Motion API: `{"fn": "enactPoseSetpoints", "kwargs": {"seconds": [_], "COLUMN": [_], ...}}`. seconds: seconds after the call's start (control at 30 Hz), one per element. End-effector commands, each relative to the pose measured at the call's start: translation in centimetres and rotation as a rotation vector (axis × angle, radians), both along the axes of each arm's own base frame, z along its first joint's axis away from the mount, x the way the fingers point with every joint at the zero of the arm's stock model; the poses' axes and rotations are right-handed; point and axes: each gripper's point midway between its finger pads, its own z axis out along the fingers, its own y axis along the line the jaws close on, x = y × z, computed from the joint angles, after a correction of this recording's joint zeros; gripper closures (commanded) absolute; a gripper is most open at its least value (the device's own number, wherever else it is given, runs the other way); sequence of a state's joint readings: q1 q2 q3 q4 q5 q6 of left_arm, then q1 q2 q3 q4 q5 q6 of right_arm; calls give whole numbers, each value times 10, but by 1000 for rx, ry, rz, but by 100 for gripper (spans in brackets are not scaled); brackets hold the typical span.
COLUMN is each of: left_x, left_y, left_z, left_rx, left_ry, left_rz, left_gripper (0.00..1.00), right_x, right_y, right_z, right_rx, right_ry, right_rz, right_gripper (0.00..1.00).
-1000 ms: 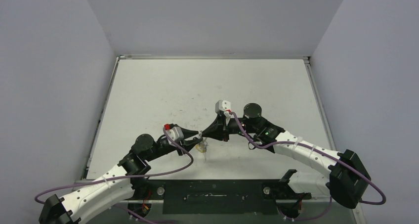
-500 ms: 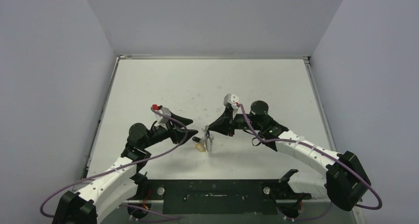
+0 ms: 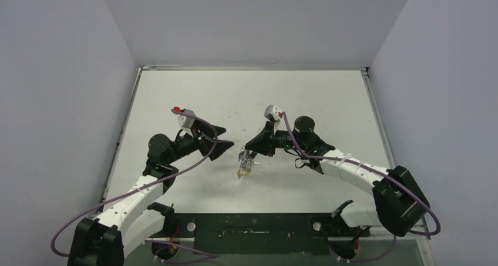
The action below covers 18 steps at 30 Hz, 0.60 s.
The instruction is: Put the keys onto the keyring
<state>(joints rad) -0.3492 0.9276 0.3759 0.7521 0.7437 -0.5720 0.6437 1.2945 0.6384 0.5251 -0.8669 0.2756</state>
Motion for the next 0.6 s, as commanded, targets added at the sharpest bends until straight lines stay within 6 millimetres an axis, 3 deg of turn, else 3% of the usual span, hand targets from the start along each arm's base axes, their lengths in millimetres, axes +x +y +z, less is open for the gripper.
{"fn": "enactPoseSetpoints", "kwargs": {"seconds": [0.0,0.1,0.23,0.57], "left_x": [7,17,30,34], "left_y": [6,17,39,49], "left_z": [8,-1,-19,-50], "left_rx": [17,24,11,189], "left_ry": [38,99,235,366], "left_rz": [50,159,337,385], "left_gripper": [23,22,8,3], "right_x": [21,32,46,68], "right_y": [11,15,20,23], "right_z": [58,63,61,59], "right_rx": [120,123,133,210], "right_ry": [-119,-103,-68,9], "right_rz": [0,1,1,9], "right_gripper": [100,100,100,100]}}
